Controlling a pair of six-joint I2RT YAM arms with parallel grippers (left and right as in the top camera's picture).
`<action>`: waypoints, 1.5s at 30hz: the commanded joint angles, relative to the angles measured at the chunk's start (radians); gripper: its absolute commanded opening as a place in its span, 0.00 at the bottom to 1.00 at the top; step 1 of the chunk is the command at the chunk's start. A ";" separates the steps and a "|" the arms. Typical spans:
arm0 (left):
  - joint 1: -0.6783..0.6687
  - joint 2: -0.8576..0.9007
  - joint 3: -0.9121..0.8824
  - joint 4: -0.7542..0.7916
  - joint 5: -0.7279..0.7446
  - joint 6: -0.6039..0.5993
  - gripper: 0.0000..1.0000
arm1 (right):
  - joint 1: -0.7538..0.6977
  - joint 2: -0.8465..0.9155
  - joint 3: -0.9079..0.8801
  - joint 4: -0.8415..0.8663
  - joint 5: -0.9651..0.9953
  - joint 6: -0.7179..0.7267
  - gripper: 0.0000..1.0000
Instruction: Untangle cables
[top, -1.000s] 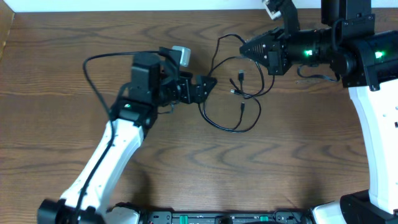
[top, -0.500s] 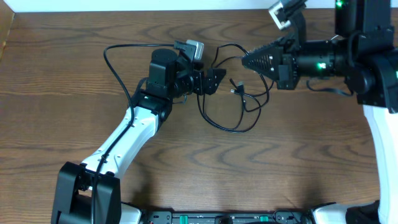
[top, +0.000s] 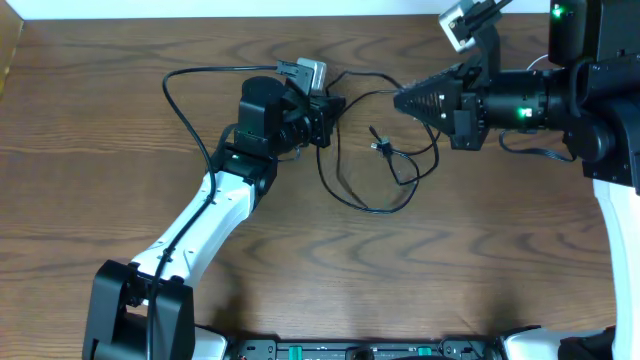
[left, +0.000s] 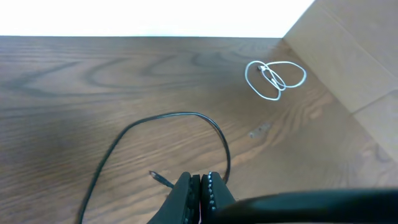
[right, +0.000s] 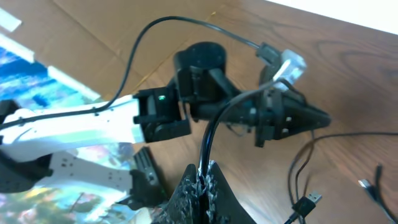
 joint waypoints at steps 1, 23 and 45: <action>0.000 0.005 0.020 -0.015 0.076 0.014 0.07 | -0.035 -0.012 0.003 -0.003 0.160 0.022 0.01; -0.002 -0.453 0.020 -0.210 -0.077 0.019 0.07 | -0.138 0.205 -0.006 -0.092 0.796 0.051 0.49; 0.000 -0.532 0.020 -0.086 -0.049 -0.150 0.07 | -0.093 0.229 -0.006 -0.039 -0.101 -0.280 0.63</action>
